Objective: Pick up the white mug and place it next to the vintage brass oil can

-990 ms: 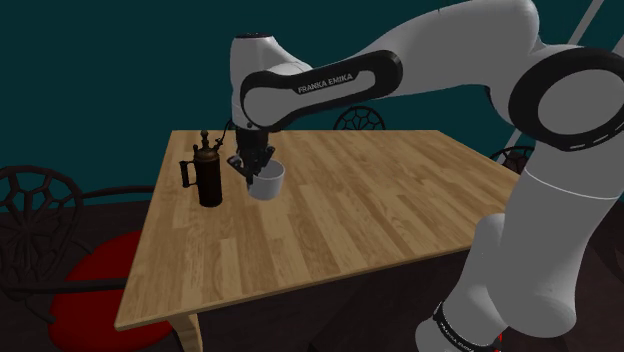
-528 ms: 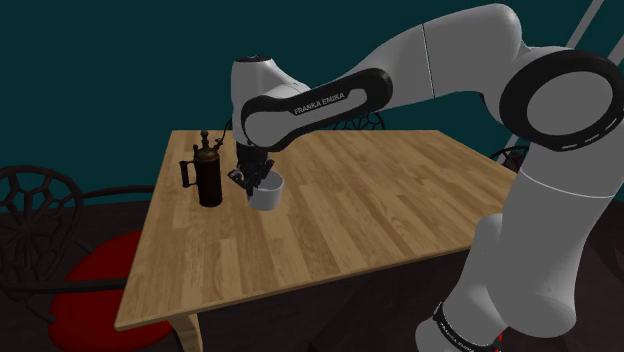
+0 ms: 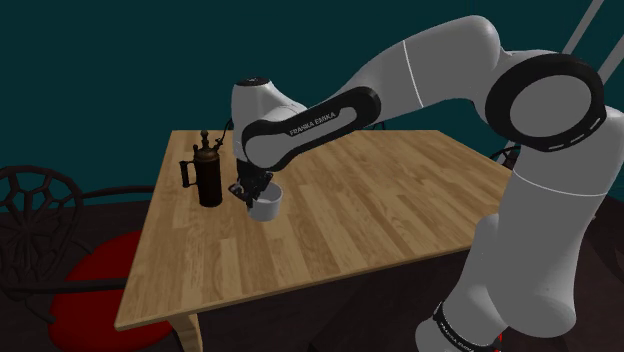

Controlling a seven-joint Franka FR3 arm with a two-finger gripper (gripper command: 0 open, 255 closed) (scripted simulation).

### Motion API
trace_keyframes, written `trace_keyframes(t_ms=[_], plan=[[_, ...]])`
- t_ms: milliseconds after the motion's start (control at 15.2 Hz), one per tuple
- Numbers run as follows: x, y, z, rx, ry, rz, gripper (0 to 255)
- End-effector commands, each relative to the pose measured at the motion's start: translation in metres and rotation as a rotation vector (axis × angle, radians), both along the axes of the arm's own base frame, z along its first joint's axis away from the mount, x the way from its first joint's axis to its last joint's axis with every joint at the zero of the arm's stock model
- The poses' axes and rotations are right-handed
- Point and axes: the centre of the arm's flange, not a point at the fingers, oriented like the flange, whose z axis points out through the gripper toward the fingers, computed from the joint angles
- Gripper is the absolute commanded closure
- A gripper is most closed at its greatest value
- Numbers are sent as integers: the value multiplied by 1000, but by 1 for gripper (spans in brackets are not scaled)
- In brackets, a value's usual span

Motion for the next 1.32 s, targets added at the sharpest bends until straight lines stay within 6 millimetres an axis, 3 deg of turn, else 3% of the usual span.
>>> trace_keyframes(t_ms=[0,528,594,924,1188,1254], plan=[[0,0,-11,0,-1,0,255],[0,0,-11,0,-1,0,255],[0,0,-11,0,-1,0,0],[0,0,-11,0,-1,0,0],[-5,3,38,0,-1,0,0],[-5,3,38,0,-1,0,0]])
